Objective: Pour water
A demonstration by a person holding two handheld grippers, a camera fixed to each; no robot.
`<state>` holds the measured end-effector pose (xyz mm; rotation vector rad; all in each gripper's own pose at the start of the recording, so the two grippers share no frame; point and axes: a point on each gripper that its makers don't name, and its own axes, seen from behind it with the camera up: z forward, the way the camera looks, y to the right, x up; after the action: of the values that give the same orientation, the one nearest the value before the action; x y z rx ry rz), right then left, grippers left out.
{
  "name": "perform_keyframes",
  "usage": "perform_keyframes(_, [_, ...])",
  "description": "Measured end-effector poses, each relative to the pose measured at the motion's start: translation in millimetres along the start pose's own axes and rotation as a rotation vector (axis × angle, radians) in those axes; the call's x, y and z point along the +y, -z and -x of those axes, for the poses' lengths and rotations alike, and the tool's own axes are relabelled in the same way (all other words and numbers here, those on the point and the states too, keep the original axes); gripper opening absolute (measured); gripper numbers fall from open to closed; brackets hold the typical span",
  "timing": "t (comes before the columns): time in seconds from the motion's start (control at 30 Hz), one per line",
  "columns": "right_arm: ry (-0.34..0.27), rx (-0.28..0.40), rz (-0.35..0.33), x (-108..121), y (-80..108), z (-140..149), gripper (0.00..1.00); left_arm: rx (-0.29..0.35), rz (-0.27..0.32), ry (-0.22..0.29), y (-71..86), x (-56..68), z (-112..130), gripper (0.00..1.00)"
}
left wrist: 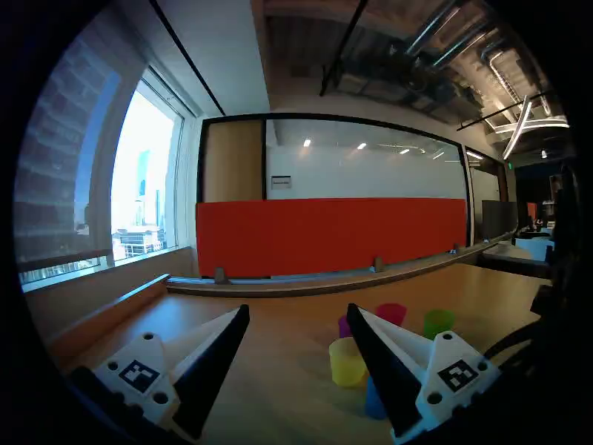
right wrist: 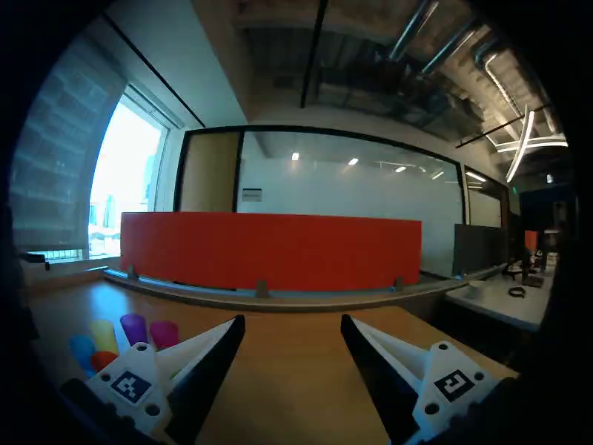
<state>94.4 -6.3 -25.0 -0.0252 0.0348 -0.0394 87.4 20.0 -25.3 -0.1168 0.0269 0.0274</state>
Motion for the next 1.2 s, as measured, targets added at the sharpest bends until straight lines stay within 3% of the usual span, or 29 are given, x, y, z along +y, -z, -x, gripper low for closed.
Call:
perform_keyframes(0.37, [-0.003,-0.012,0.016,5.7,2.7,5.5,1.00,0.024,-0.035,-0.016,-4.0,5.2,3.0,0.98])
perform_keyframes(0.77, [-0.036,-0.019,0.032,10.5,3.6,3.0,1.00,0.023,-0.081,-0.004,-2.1,-8.5,27.7,0.98])
perform_keyframes(1.0, [-0.006,-0.028,0.038,-0.1,3.3,3.0,1.00,0.028,-0.079,0.008,-3.3,-5.7,41.7,0.97])
perform_keyframes(1.2, [0.007,-0.029,0.030,-9.8,1.5,0.0,1.00,0.019,-0.092,0.032,-4.8,-12.5,56.8,0.98])
